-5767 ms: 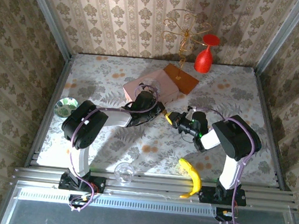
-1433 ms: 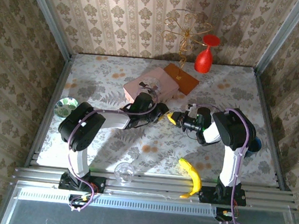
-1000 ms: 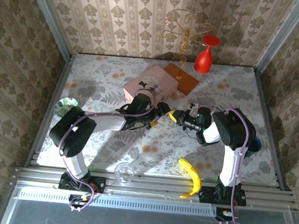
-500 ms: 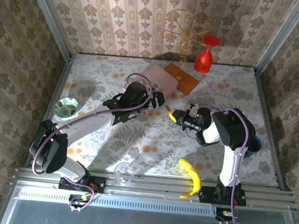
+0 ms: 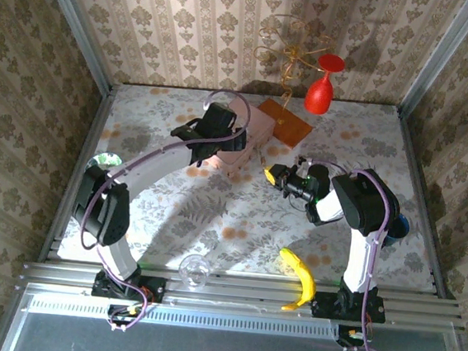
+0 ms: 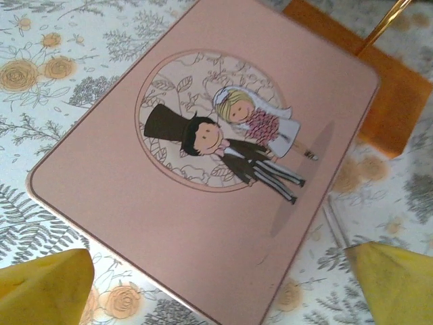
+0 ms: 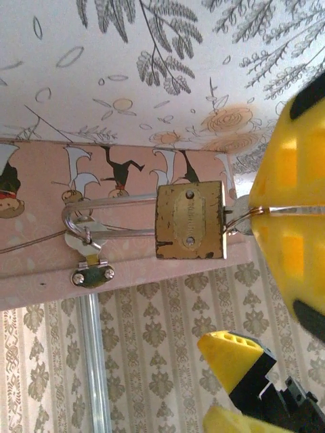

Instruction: Unlock the padlock with the key

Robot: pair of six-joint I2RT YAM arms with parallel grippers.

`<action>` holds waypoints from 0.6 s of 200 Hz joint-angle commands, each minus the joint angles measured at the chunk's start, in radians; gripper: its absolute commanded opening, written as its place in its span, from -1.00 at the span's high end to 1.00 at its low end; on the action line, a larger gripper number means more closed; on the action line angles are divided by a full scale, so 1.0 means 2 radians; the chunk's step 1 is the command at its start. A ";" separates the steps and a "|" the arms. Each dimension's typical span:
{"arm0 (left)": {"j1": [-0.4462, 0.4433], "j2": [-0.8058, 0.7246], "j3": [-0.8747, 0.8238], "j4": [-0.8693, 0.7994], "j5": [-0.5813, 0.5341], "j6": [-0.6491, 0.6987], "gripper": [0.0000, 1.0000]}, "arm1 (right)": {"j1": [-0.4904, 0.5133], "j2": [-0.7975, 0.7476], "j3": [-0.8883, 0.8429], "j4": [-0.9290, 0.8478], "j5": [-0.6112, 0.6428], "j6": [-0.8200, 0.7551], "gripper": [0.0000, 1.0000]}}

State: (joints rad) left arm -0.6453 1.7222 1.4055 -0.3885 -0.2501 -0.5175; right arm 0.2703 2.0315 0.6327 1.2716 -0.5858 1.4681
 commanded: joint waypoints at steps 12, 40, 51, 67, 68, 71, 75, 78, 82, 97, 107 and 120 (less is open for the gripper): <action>0.025 0.025 0.044 -0.039 -0.012 0.052 -1.00 | -0.009 -0.022 -0.025 -0.016 0.034 -0.016 0.10; 0.036 0.055 0.077 -0.046 -0.014 0.096 -1.00 | -0.008 -0.056 -0.036 -0.071 0.040 -0.055 0.00; 0.039 0.074 0.094 -0.047 -0.009 0.118 -1.00 | -0.008 -0.077 -0.034 -0.108 0.044 -0.077 -0.01; 0.045 0.106 0.127 -0.055 -0.008 0.141 -1.00 | -0.007 -0.114 -0.018 -0.186 0.049 -0.129 0.00; 0.045 0.108 0.129 -0.056 -0.008 0.143 -1.00 | -0.007 -0.115 -0.016 -0.192 0.049 -0.133 0.00; 0.047 0.115 0.136 -0.058 -0.006 0.148 -1.00 | -0.007 -0.124 -0.011 -0.221 0.051 -0.146 0.00; 0.048 0.123 0.145 -0.061 -0.004 0.153 -1.00 | -0.006 -0.135 -0.001 -0.246 0.053 -0.166 0.01; 0.049 0.130 0.153 -0.064 -0.003 0.156 -1.00 | -0.006 -0.142 0.007 -0.271 0.055 -0.184 0.02; 0.051 0.138 0.163 -0.070 -0.001 0.157 -1.00 | -0.004 -0.150 0.021 -0.320 0.060 -0.207 0.04; 0.059 0.165 0.194 -0.085 0.005 0.160 -1.00 | 0.006 -0.180 0.074 -0.463 0.098 -0.308 0.13; 0.065 0.178 0.206 -0.089 0.006 0.159 -1.00 | 0.013 -0.188 0.104 -0.523 0.120 -0.361 0.19; 0.072 0.192 0.216 -0.090 0.008 0.158 -1.00 | 0.020 -0.186 0.140 -0.570 0.146 -0.410 0.25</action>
State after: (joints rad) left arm -0.5350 2.0651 1.7824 -0.5034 -0.2462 -0.2440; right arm 0.2806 1.6978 0.7925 0.5186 -0.4267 0.9794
